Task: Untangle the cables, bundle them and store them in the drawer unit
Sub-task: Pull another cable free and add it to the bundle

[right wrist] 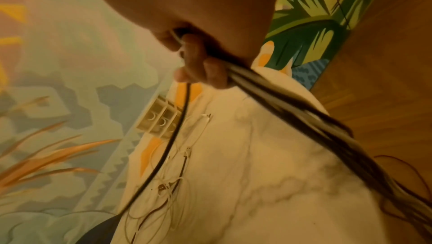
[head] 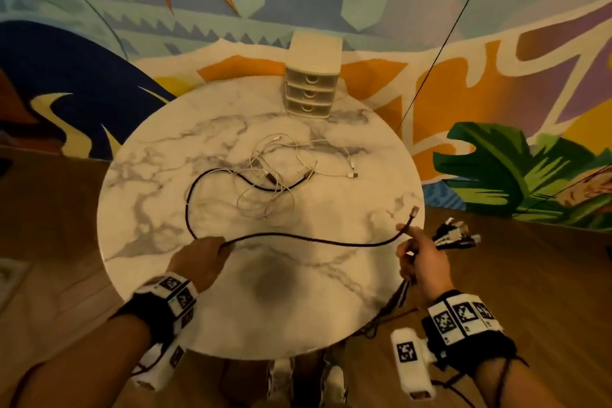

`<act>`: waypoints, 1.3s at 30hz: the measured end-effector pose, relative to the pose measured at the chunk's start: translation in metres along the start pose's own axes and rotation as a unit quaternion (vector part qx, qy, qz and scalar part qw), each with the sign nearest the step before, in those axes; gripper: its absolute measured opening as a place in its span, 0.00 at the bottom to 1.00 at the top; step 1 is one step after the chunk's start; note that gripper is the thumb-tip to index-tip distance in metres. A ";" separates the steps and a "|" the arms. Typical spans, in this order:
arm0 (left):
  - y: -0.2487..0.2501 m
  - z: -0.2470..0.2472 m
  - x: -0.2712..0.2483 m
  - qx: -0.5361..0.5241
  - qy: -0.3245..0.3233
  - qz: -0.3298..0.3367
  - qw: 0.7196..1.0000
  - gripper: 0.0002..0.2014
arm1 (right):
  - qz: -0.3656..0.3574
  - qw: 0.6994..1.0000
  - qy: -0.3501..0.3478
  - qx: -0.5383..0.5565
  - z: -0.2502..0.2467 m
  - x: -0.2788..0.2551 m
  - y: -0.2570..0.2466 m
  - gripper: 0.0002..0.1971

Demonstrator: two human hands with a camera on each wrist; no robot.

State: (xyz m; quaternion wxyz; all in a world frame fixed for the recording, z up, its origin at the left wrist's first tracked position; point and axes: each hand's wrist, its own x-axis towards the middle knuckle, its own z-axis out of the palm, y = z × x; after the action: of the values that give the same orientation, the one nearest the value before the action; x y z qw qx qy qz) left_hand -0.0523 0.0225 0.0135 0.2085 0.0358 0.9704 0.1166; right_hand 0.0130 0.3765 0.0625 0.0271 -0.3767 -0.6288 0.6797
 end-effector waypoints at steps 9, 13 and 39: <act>0.148 -0.036 -0.042 0.175 0.004 0.115 0.978 0.22 | -0.241 0.961 -0.063 -0.118 0.052 -0.028 -0.021 0.10; 0.177 -0.045 -0.039 0.146 0.024 0.125 0.981 0.19 | -0.157 0.922 -0.224 -0.274 0.062 -0.030 -0.014 0.14; 0.172 -0.079 -0.030 0.144 0.093 0.044 0.984 0.13 | -0.172 0.907 -0.237 -0.302 0.088 -0.031 -0.031 0.17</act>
State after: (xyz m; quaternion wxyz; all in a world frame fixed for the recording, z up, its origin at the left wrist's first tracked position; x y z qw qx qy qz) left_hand -0.0542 0.1688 0.1368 0.1050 0.0977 0.9896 -0.0124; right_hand -0.0266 0.2933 0.0976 -0.1212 -0.0807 -0.8467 0.5118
